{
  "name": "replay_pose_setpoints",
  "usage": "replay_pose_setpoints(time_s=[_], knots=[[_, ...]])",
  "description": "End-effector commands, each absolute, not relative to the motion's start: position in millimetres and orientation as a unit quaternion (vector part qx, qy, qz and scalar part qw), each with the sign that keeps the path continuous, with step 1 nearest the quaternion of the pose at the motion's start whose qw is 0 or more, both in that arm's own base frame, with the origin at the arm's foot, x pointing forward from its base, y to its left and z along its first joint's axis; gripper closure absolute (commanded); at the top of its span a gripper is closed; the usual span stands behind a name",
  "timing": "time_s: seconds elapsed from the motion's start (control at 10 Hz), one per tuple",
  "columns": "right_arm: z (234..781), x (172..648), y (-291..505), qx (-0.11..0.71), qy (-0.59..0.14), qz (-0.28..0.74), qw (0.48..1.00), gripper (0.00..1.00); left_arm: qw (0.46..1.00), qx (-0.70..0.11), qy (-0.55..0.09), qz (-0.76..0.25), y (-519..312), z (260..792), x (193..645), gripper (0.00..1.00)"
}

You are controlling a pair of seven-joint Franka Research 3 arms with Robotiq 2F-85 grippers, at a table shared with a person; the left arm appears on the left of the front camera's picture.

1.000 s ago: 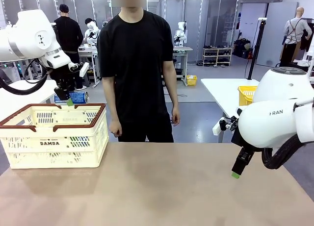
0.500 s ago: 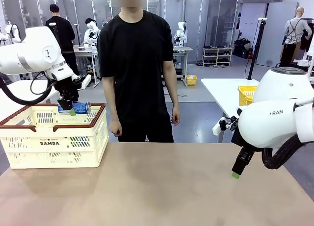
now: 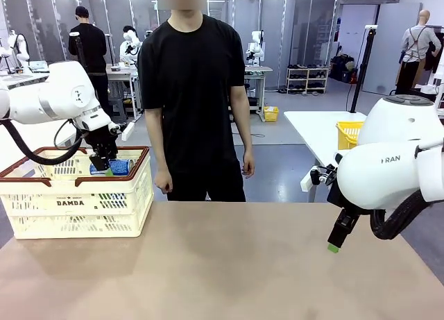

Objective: Place the drinks into the Shopping basket.
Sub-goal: Pick up one drink and place it into the Shopping basket.

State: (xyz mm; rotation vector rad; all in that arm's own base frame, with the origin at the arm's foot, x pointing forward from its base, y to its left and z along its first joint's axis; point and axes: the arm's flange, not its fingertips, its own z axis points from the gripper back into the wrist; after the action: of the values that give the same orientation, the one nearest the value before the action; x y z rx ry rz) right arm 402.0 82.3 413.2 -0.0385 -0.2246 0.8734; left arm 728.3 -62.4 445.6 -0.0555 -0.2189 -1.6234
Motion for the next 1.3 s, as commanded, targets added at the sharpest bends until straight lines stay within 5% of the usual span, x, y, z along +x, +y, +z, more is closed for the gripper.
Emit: replay_pose_setpoints(time_s=[0.0,1.2], knots=[[412.8,401.4,83.2,-0.023,-0.113,0.418,0.901,0.00,0.686,-0.036,-0.114,-0.717,-59.7,445.2,740.0,0.43],[412.8,401.4,83.2,-0.023,-0.113,0.418,0.901,0.00,0.714,-0.035,-0.070,-0.696,-49.8,396.1,748.2,0.43]])
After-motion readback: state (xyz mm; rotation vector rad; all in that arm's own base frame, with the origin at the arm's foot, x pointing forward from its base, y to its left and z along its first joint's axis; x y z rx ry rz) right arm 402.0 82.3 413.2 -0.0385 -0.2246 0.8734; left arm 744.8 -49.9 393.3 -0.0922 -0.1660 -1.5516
